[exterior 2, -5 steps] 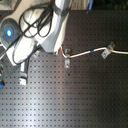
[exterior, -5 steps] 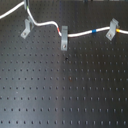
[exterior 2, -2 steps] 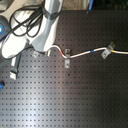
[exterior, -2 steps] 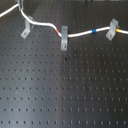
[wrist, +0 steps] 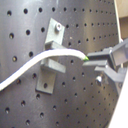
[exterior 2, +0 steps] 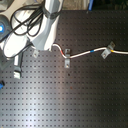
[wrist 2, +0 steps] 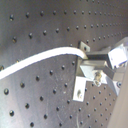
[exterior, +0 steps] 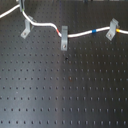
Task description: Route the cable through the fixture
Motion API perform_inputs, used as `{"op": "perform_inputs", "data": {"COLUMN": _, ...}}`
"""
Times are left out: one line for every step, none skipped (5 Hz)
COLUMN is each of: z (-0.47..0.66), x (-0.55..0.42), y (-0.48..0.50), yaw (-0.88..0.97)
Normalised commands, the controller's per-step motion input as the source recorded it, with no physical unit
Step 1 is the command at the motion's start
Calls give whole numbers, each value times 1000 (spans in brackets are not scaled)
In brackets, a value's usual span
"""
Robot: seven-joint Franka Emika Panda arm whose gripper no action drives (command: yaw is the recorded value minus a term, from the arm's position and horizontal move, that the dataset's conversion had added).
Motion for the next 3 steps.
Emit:
{"op": "perform_inputs", "data": {"z": 322, "x": -110, "y": 34, "yaw": -403}}
{"op": "perform_inputs", "data": {"z": 525, "x": -98, "y": 61, "yaw": -391}}
{"op": "perform_inputs", "data": {"z": 489, "x": -135, "y": 157, "yaw": -314}}
